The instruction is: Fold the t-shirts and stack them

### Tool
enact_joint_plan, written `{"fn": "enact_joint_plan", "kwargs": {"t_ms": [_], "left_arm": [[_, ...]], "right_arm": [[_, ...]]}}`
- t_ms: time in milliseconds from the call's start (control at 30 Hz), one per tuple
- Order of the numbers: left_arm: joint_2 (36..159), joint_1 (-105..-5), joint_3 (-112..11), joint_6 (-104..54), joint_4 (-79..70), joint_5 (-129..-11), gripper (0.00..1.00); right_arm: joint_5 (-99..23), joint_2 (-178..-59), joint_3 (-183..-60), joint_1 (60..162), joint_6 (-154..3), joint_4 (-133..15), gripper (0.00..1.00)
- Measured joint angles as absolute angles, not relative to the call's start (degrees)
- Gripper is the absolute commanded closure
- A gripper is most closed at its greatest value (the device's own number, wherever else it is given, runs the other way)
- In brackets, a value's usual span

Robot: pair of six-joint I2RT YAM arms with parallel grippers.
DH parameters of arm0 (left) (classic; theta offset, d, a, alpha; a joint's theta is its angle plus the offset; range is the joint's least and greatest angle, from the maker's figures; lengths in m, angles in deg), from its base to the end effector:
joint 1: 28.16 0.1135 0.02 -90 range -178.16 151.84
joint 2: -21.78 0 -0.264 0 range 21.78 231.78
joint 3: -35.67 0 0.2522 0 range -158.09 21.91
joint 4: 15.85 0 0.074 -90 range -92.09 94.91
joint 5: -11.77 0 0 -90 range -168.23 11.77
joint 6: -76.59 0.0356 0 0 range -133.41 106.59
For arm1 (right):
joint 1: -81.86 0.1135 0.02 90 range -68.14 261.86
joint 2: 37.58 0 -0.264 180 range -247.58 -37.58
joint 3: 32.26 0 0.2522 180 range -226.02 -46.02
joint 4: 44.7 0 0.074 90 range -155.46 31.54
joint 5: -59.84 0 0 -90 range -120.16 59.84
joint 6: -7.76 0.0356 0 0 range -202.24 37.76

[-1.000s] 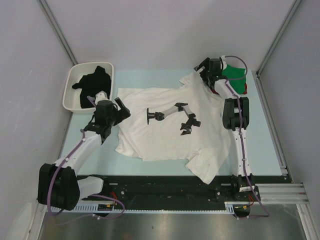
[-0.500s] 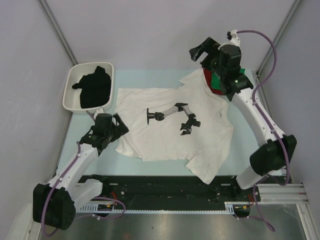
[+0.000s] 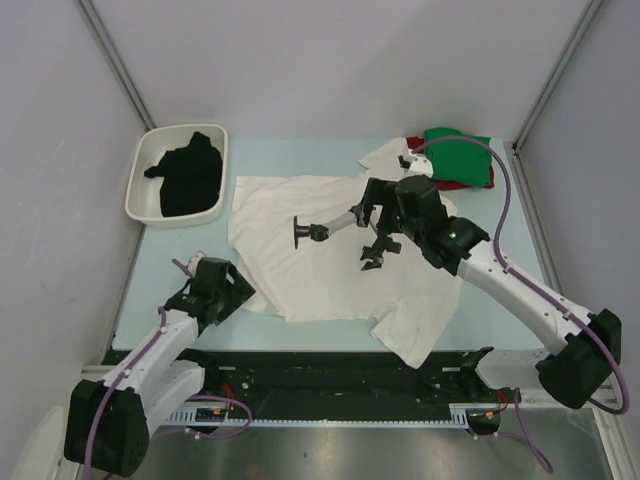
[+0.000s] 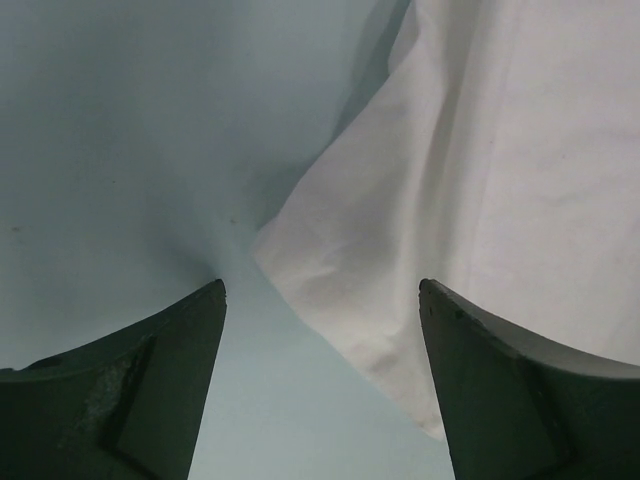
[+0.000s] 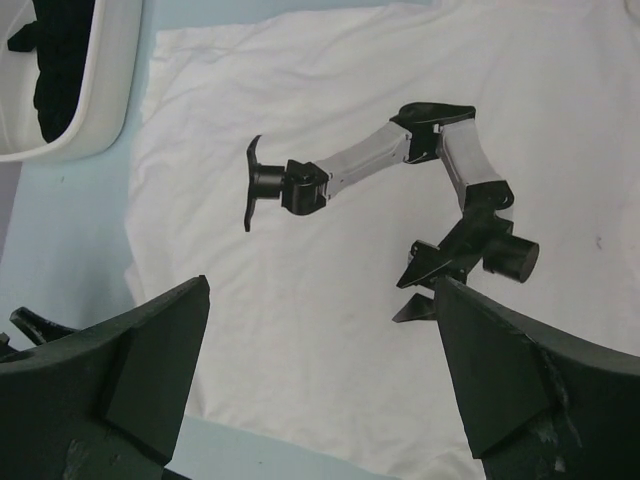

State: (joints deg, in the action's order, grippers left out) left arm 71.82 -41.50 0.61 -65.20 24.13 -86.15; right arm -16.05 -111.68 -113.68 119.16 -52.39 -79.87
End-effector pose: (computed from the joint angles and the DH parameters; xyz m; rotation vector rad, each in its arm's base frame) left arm 0.1537 -0.0314 0.1612 -0.8887 2.3799 -0.2834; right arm 0.2389 0.1711 0.3488 0.0196 2.0749 0.4763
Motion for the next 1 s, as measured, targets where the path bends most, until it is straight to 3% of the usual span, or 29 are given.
{"fn": "enact_joint_plan", "kwargs": {"t_ms": [333, 633, 1000], "left_arm": [[76.1, -41.5, 0.3, -67.3, 22.2, -89.1, 0.50], [80.3, -41.5, -0.8, -67.7, 22.0, -92.3, 0.98], [77.0, -41.5, 0.5, -69.5, 23.7, -93.3, 1.00]], "right_arm": [[-13.0, -107.6, -111.0, 123.5, -52.5, -79.5, 0.00], [-13.0, -107.2, -108.1, 124.1, -52.5, -79.3, 0.00], [-13.0, -104.8, -105.3, 124.1, -52.2, -78.1, 0.00]]}}
